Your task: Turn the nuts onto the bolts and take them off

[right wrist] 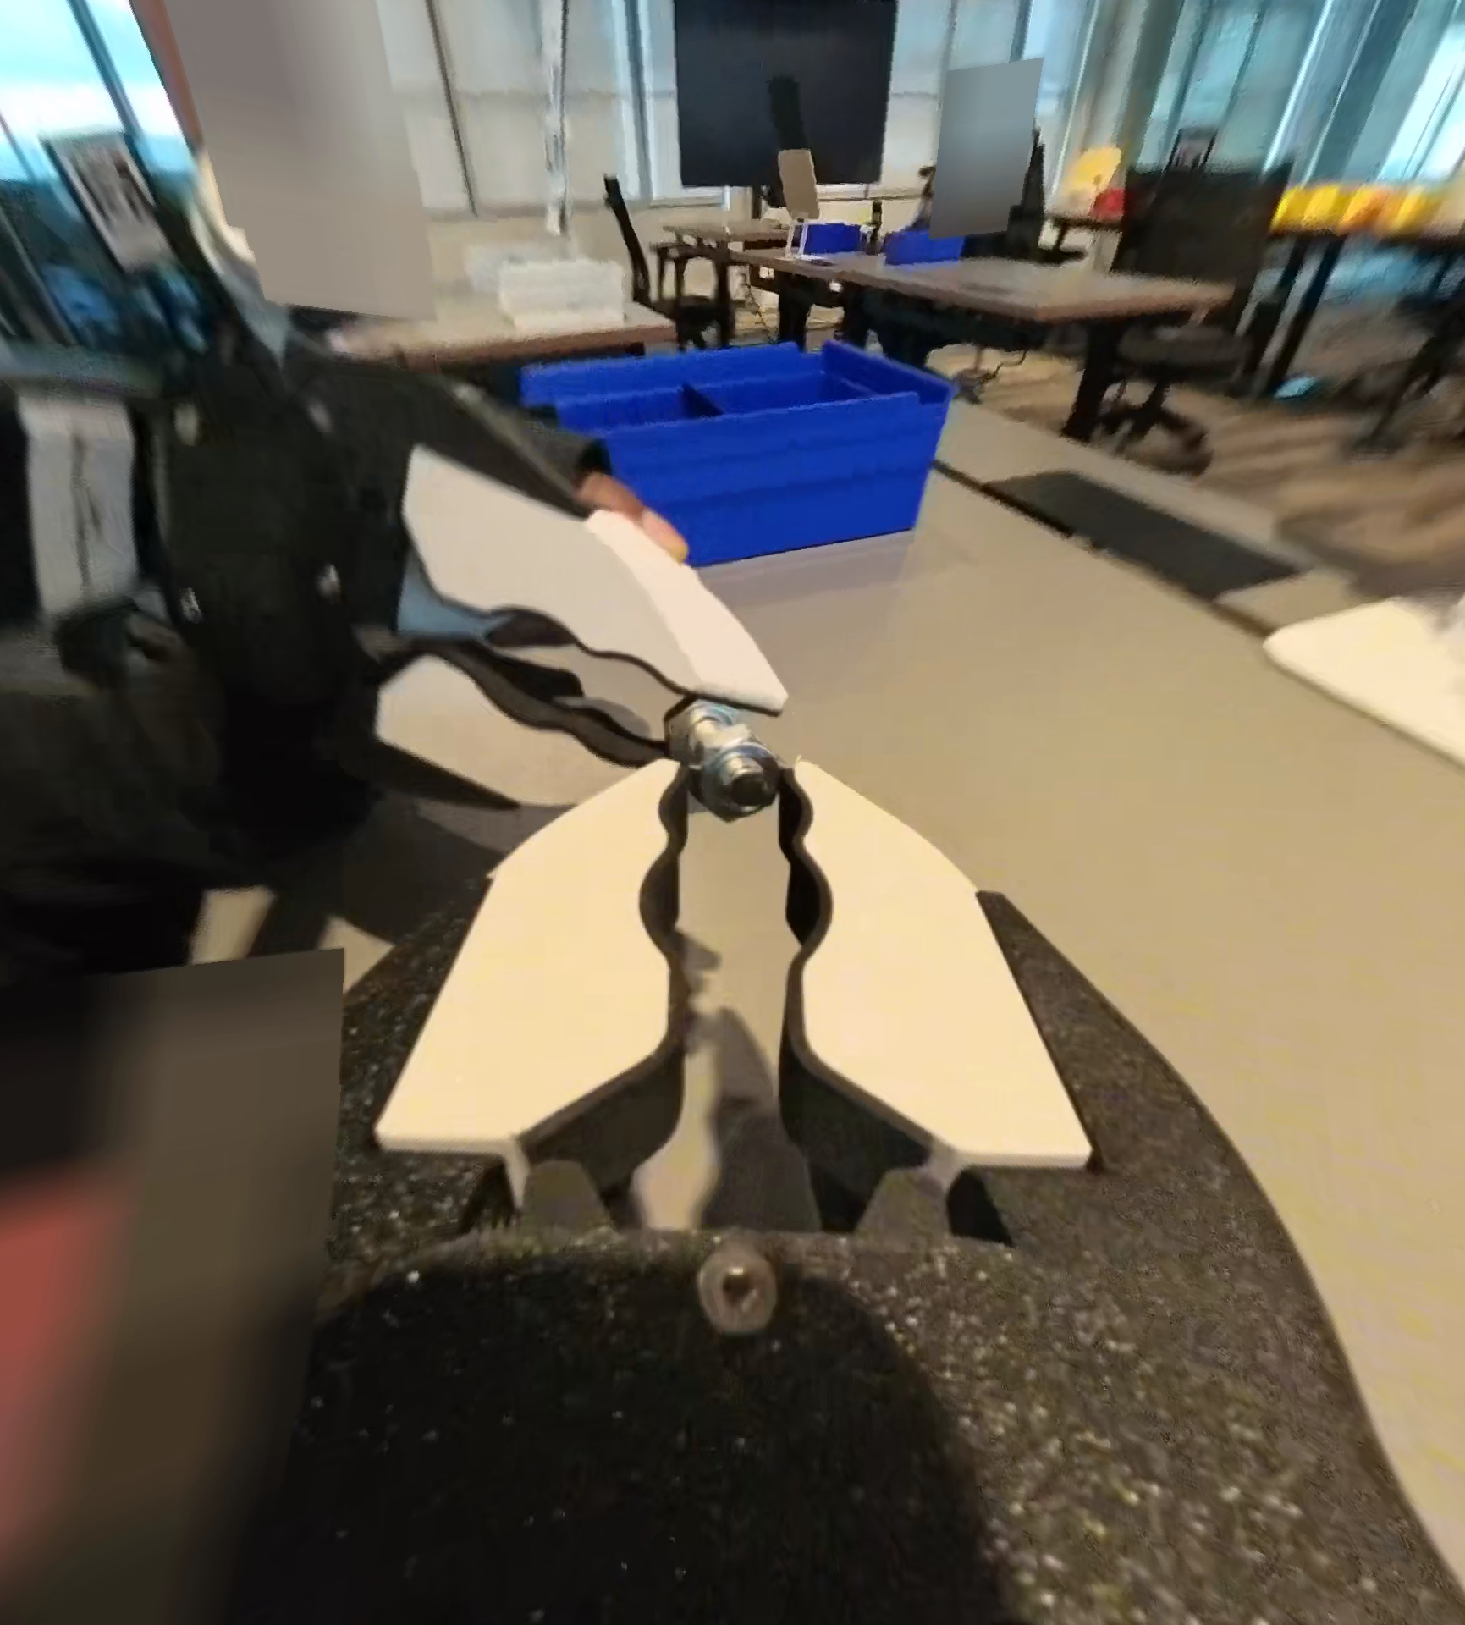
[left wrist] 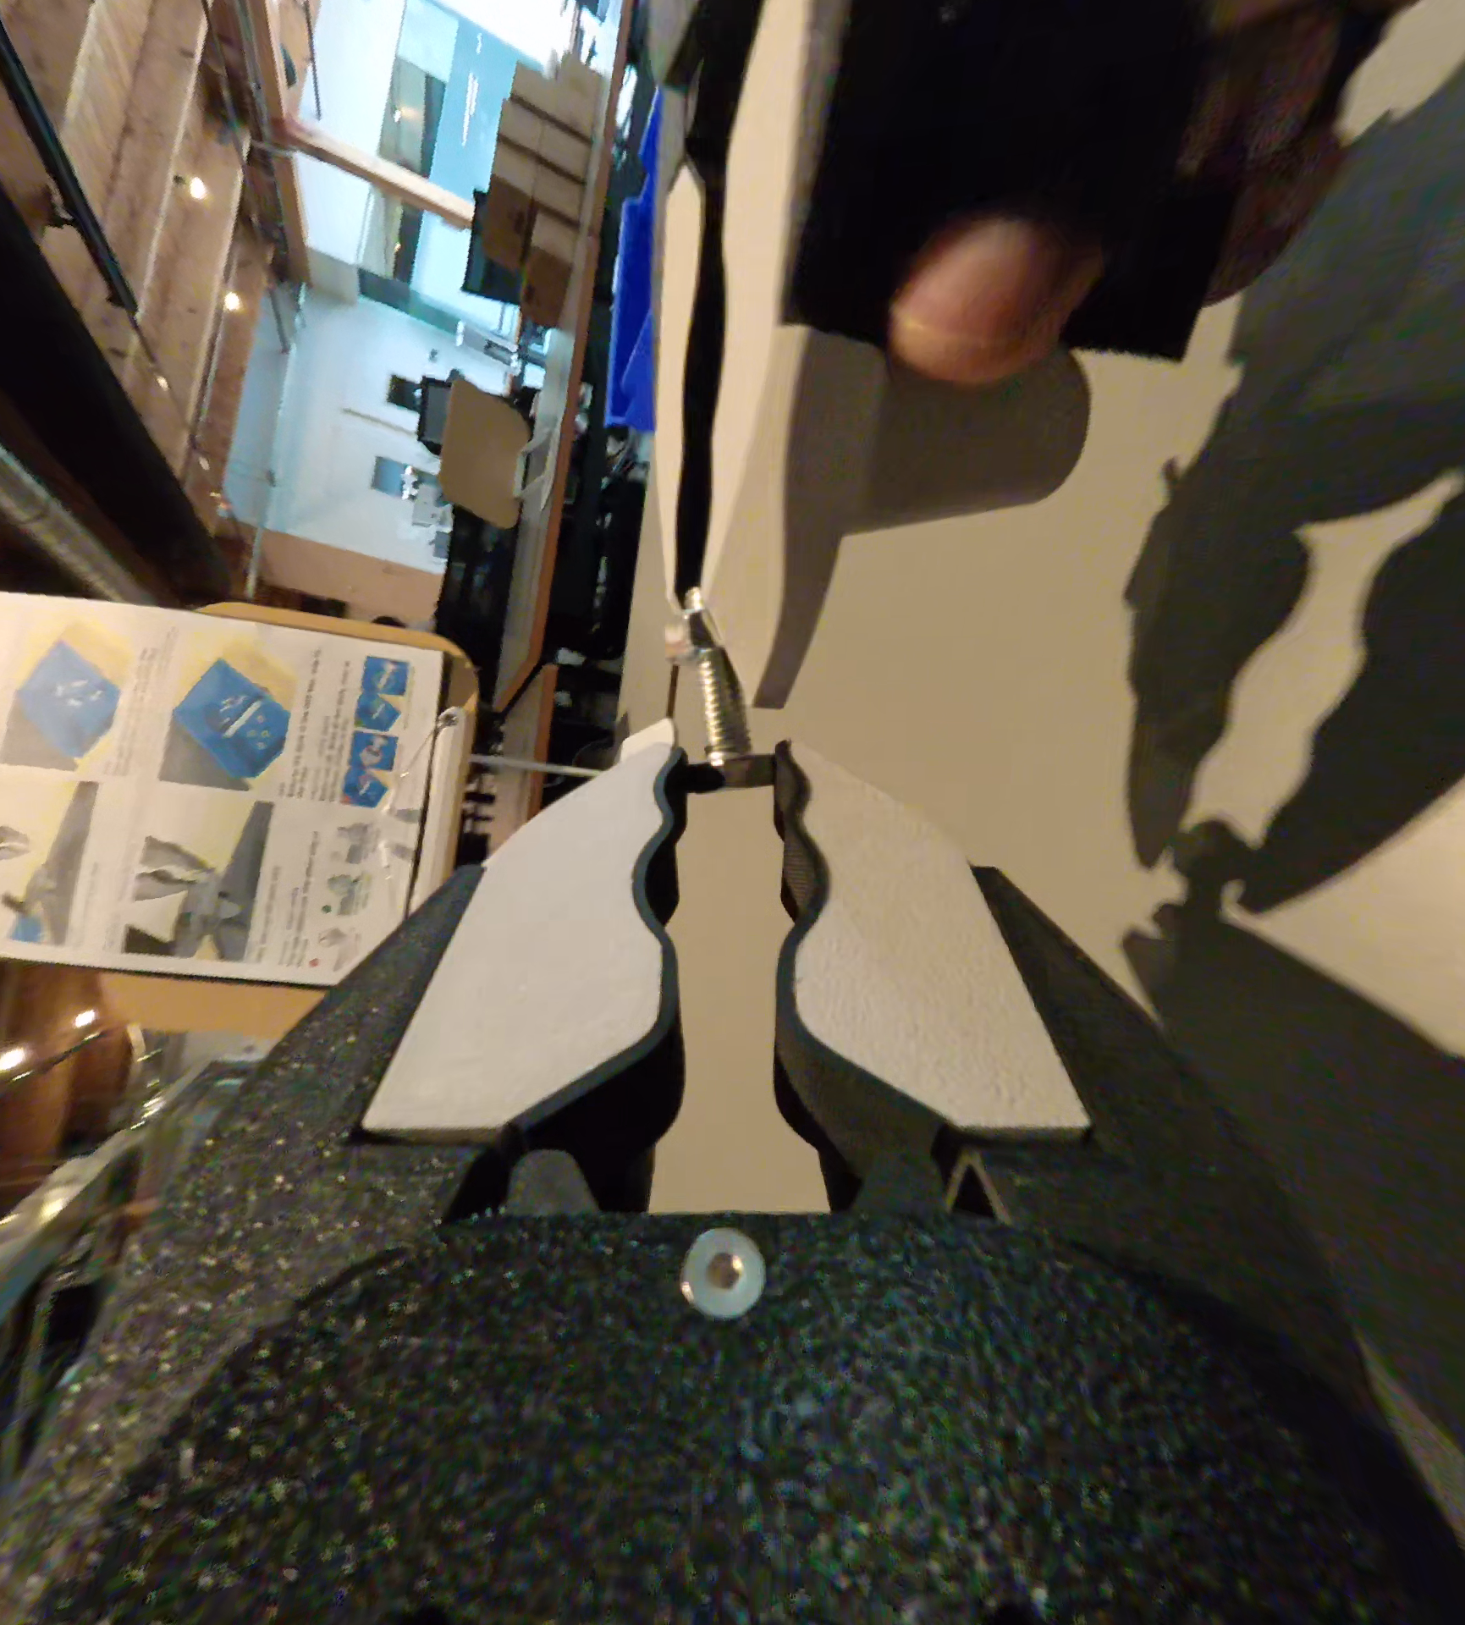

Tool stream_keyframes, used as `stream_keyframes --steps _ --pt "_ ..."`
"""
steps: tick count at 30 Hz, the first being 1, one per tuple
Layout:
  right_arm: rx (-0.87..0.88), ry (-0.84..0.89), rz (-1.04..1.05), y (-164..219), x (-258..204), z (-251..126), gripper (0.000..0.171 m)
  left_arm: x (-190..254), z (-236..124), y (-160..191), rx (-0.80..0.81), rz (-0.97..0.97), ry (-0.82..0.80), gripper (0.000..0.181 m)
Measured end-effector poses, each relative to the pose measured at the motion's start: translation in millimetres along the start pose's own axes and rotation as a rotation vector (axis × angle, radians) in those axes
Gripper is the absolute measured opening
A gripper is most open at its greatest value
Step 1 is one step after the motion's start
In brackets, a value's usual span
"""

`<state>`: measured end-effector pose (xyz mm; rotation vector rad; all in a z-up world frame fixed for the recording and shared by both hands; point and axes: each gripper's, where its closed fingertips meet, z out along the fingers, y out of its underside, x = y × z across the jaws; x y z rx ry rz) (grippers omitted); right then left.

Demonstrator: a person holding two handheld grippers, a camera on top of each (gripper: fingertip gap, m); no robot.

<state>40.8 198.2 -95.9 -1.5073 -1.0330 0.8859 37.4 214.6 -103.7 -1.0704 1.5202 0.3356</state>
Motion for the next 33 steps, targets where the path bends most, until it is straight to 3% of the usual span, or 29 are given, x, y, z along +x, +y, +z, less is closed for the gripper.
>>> stream_keyframes --steps 3,5,15,20,23,29,33 --pt "0.090 -0.127 0.263 -6.1 -0.8 -1.1 0.020 -2.3 0.8 -0.8 -0.008 -0.008 -0.015 0.018" --pt "0.147 -0.190 0.316 -15.1 -0.7 -6.7 0.034 -1.0 1.9 -0.6 0.013 -0.061 0.010 0.018" --pt "-0.057 0.016 -0.291 7.0 1.1 -7.7 0.030 9.8 -0.3 -2.6 0.077 -0.097 0.113 0.018" --pt "-0.079 0.020 -0.382 10.4 -7.2 -3.5 0.019 17.1 -0.3 -4.5 0.081 -0.058 0.146 0.018" --pt "-0.081 0.014 -0.235 10.4 -4.6 -0.4 0.019 13.1 0.8 -0.1 0.037 -0.011 0.099 0.018" --pt "0.071 -0.159 0.374 -1.9 -2.7 0.7 0.019 -0.3 0.0 -1.3 -0.031 0.090 -0.032 0.018" --pt "0.152 -0.237 0.449 -12.7 -1.1 -4.7 0.035 3.0 1.6 -4.0 0.019 -0.005 0.017 0.018"
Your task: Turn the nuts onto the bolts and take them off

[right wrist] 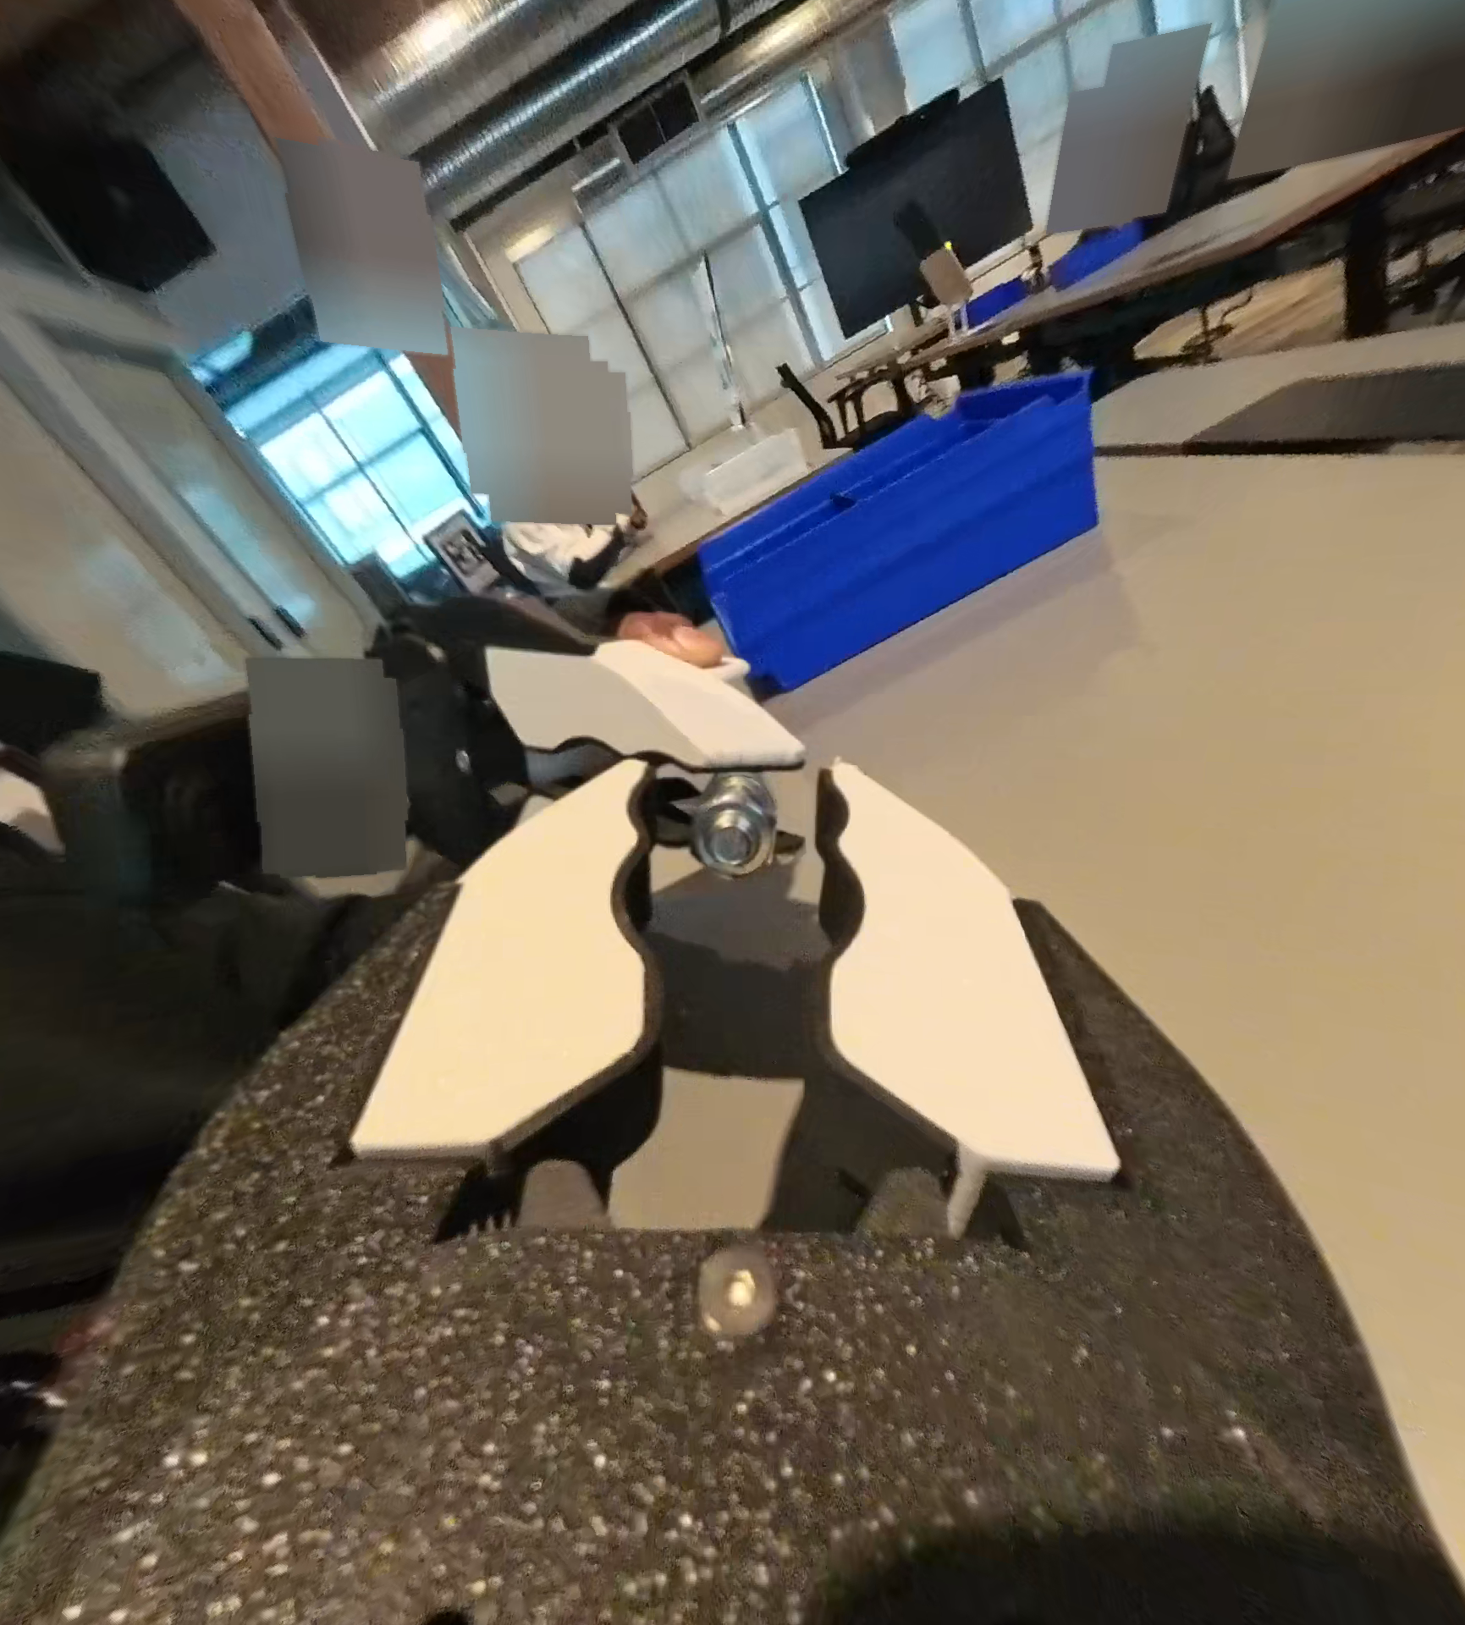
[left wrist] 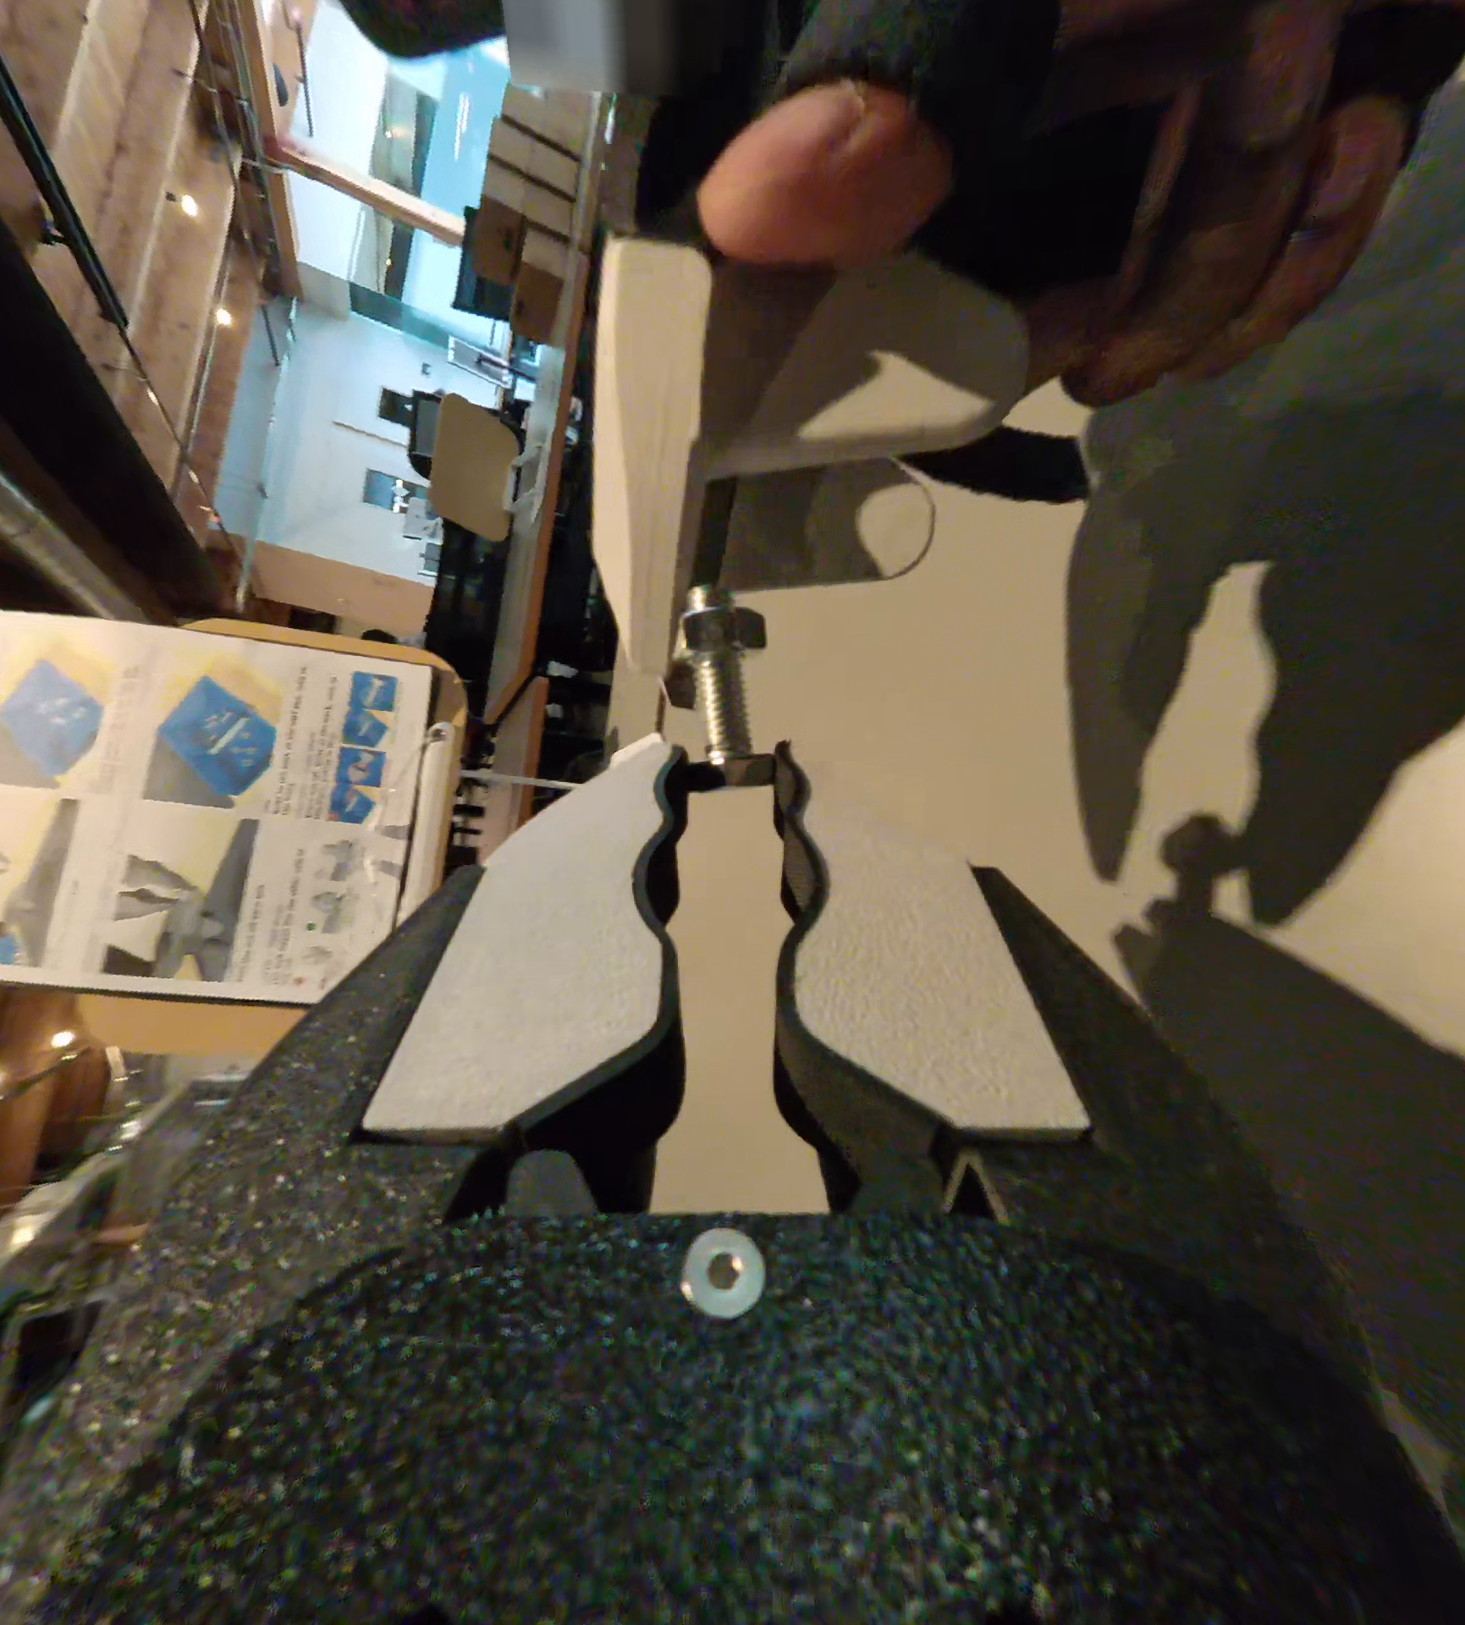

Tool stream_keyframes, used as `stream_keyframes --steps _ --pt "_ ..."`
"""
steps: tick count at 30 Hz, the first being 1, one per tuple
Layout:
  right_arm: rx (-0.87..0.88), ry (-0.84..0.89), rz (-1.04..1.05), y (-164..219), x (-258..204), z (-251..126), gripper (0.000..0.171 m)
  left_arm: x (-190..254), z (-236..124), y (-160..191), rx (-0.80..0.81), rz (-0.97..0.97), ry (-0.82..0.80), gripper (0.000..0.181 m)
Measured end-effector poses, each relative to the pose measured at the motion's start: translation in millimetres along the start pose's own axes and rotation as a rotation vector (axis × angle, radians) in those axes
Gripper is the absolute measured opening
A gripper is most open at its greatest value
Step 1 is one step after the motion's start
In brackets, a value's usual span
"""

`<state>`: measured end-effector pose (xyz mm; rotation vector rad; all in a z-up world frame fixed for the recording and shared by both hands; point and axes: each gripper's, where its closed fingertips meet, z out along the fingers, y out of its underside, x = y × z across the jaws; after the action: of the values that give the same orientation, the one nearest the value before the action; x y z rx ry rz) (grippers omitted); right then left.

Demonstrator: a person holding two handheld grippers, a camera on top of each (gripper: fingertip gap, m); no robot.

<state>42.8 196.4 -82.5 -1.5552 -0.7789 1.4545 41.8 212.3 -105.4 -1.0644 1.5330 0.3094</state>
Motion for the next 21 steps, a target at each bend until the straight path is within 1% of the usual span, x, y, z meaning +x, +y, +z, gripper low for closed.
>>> stream_keyframes --steps 3,6,10,13,17,19,21 --pt "-0.055 0.082 -0.201 0.7 3.0 -3.8 0.039 0.9 -1.5 -0.6 0.052 -0.105 0.056 0.019" --pt "-0.142 0.146 -0.416 7.5 4.1 -4.9 0.037 3.8 -3.0 1.1 0.081 -0.170 0.113 0.019" --pt "-0.221 0.195 -0.644 15.1 3.2 -5.8 0.031 10.5 -4.1 0.4 0.104 -0.201 0.180 0.019" --pt "-0.266 0.197 -0.765 21.5 0.8 -5.9 0.029 17.3 -4.7 -2.2 0.118 -0.191 0.223 0.019" --pt "-0.297 0.214 -0.788 28.0 1.9 -1.9 0.019 20.4 -4.1 -4.7 0.115 -0.149 0.219 0.018" --pt "-0.288 0.232 -0.722 26.4 4.2 -0.1 0.019 16.8 -3.0 -1.2 0.083 -0.112 0.175 0.018" --pt "-0.262 0.238 -0.600 24.2 6.5 1.8 0.019 11.8 -1.7 2.2 0.039 -0.055 0.113 0.018"
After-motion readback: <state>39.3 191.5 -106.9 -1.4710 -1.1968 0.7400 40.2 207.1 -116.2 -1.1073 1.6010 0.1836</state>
